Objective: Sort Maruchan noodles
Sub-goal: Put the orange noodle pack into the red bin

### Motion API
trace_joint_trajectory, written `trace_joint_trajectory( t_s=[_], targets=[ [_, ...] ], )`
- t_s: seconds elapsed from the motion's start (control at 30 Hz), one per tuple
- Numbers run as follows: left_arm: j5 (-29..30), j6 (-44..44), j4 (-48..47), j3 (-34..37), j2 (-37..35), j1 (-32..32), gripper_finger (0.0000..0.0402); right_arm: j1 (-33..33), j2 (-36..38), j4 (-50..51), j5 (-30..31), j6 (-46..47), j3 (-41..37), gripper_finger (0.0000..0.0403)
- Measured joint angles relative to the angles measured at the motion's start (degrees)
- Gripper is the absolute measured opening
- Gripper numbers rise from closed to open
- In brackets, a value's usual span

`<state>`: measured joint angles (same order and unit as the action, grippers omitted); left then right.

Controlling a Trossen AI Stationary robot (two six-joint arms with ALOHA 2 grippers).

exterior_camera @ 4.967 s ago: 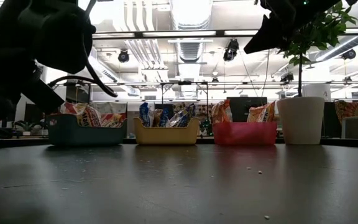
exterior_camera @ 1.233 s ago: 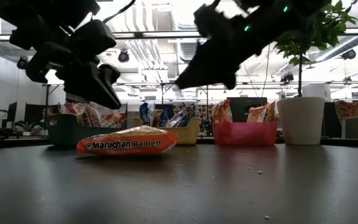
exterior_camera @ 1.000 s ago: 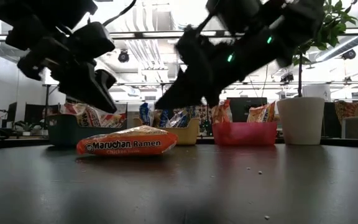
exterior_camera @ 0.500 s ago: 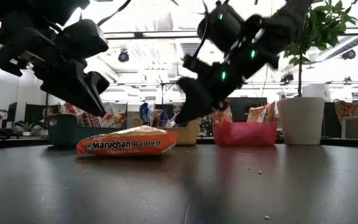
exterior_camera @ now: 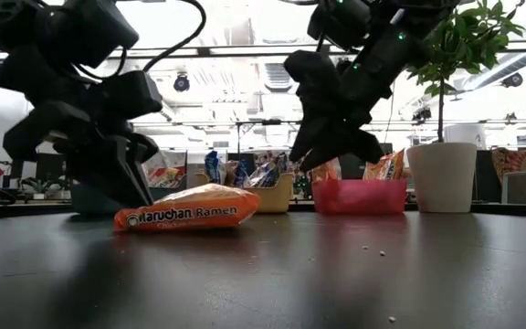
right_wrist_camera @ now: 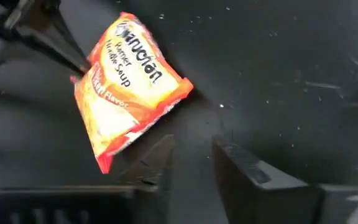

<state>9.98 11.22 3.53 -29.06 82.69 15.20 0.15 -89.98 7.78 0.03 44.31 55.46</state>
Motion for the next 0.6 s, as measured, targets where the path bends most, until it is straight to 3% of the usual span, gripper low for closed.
trace_joint_trajectory(
  t_s=[0.33, 0.6],
  targets=[
    [0.13, 0.07, 3.44, 0.07, 2.68, 0.0, 0.0039, 1.8, -8.57, -15.59, -0.32, 9.15, -0.25, 0.0239],
    [0.1, 1.32, 4.58, 2.53, 2.2, -0.01, 0.0039, 1.85, -13.13, -20.65, -0.49, 9.02, -0.27, 0.0309]
  ],
)
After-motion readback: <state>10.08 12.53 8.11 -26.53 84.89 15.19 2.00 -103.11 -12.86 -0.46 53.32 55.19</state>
